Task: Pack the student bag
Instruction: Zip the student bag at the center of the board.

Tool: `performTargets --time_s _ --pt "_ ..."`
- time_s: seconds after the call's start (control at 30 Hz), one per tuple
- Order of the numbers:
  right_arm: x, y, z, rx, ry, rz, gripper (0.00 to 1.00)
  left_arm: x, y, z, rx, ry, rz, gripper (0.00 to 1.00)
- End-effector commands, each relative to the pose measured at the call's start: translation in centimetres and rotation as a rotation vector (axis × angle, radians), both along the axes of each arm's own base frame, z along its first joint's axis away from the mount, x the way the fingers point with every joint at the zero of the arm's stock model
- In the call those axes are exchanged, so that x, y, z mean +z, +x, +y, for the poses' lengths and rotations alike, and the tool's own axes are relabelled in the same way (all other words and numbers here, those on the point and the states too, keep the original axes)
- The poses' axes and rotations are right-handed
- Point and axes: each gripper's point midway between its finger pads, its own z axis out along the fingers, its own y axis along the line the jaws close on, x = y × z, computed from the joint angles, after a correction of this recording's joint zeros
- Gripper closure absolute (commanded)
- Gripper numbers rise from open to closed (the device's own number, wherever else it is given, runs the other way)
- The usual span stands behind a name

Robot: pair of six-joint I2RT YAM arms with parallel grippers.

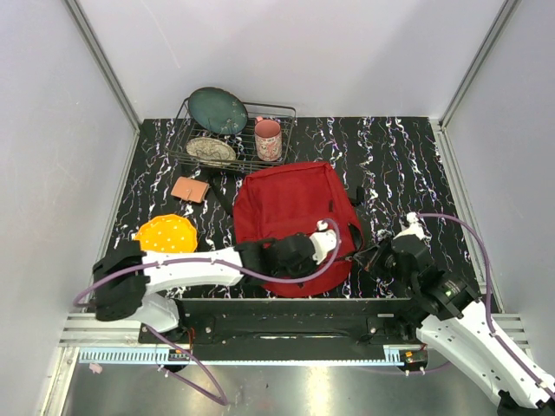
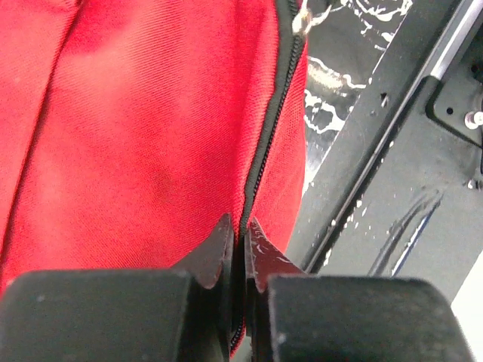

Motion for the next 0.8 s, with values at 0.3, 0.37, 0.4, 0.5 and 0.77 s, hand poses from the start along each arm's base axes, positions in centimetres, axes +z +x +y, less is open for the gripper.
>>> performTargets --time_s 0.3,0.37,0.4,0.5,0.77 --pt "2.4 2.9 -3.5 -0.226 -0.08 -0.099 1.0 -0.2 -0.5 11.1 0.317 0.019 0.001 1.0" --pt "2.2 3.1 -3.6 -0.234 -0.1 -0.094 1.0 -0.4 -0.7 12.3 0.367 0.004 0.018 1.0" --pt "2.1 3.2 -3.6 -0.235 -0.101 -0.095 1.0 -0.4 -0.8 12.6 0.381 -0.009 0.025 1.0" --pt "2.5 3.5 -2.5 -0.194 -0.068 -0.115 1.0 1.0 -1.1 12.8 0.398 -0.103 0.039 0.51" --pt "3.0 2.0 3.5 0.136 0.059 -0.121 1.0 9.2 -1.0 7.6 0.208 -0.336 -0.034 0.01"
